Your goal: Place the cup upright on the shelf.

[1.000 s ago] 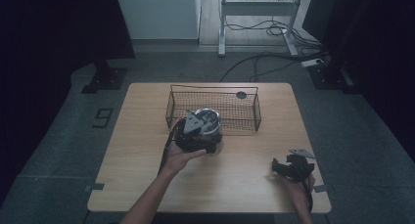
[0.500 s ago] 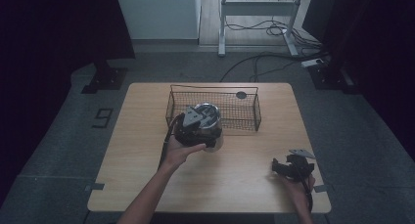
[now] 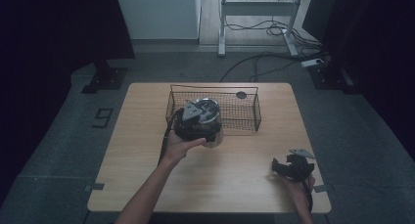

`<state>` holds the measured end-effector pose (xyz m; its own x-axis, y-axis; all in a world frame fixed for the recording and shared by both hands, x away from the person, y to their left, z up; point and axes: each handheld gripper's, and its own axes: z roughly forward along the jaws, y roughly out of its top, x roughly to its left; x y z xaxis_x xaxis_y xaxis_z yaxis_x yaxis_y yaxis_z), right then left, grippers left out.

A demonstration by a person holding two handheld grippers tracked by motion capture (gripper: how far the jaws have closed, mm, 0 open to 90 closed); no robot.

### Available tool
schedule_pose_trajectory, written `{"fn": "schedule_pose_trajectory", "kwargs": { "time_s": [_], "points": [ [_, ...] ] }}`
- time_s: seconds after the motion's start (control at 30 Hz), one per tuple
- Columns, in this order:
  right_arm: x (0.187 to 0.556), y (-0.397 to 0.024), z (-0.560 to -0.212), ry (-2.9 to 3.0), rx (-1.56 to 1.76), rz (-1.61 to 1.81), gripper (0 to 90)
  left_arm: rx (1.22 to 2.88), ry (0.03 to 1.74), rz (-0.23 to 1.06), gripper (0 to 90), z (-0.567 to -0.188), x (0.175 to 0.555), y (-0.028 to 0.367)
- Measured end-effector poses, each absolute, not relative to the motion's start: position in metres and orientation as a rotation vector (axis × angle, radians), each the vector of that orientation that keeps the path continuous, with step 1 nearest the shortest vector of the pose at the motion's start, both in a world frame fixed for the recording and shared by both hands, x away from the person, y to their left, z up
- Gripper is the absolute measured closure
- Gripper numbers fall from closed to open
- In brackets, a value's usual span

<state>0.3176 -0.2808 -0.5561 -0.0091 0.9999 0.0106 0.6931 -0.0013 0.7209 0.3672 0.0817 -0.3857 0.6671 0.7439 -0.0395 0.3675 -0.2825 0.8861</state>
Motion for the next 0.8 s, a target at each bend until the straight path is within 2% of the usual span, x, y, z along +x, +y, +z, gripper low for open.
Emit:
{"fn": "schedule_pose_trajectory", "kwargs": {
  "time_s": [0.8],
  "points": [
    [0.318,-0.282,-0.556,1.755,1.743,0.761,4.3,1.888,0.899,0.497,4.0,-0.375,0.385,0.080]
  ]
}}
